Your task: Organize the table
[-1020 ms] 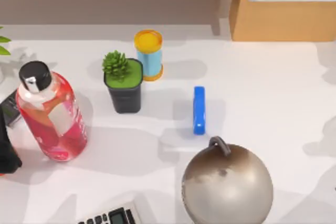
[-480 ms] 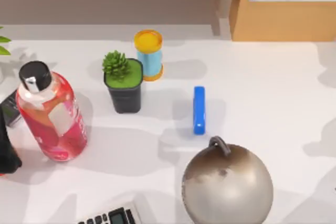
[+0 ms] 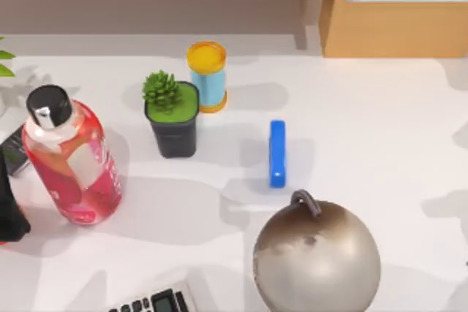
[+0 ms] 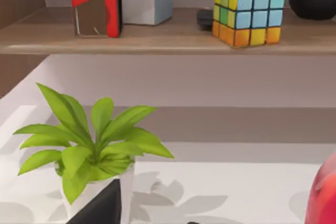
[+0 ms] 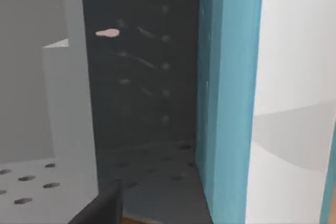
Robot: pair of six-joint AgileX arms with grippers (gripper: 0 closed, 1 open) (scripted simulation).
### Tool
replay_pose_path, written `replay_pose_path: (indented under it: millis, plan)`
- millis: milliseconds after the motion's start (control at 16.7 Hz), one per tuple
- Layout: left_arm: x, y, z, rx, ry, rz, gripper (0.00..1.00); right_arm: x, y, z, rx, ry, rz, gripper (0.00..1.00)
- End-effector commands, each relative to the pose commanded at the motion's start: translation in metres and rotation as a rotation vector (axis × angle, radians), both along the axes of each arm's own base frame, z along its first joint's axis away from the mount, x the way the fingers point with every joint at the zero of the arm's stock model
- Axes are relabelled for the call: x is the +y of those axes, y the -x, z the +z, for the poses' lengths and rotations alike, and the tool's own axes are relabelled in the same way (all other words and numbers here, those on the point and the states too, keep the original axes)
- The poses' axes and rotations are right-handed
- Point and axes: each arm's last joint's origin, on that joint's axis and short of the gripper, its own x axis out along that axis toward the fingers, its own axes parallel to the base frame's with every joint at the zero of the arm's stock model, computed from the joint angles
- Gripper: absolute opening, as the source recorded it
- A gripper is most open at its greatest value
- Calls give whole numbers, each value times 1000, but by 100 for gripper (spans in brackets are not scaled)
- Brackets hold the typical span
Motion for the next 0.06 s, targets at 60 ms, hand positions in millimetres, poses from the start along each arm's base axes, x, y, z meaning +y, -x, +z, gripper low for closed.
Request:
replay_pose_path:
  millis: [60]
  plan:
    - [0, 0, 0, 0, 0, 0, 100, 0, 1, -2, 5, -3, -1, 100]
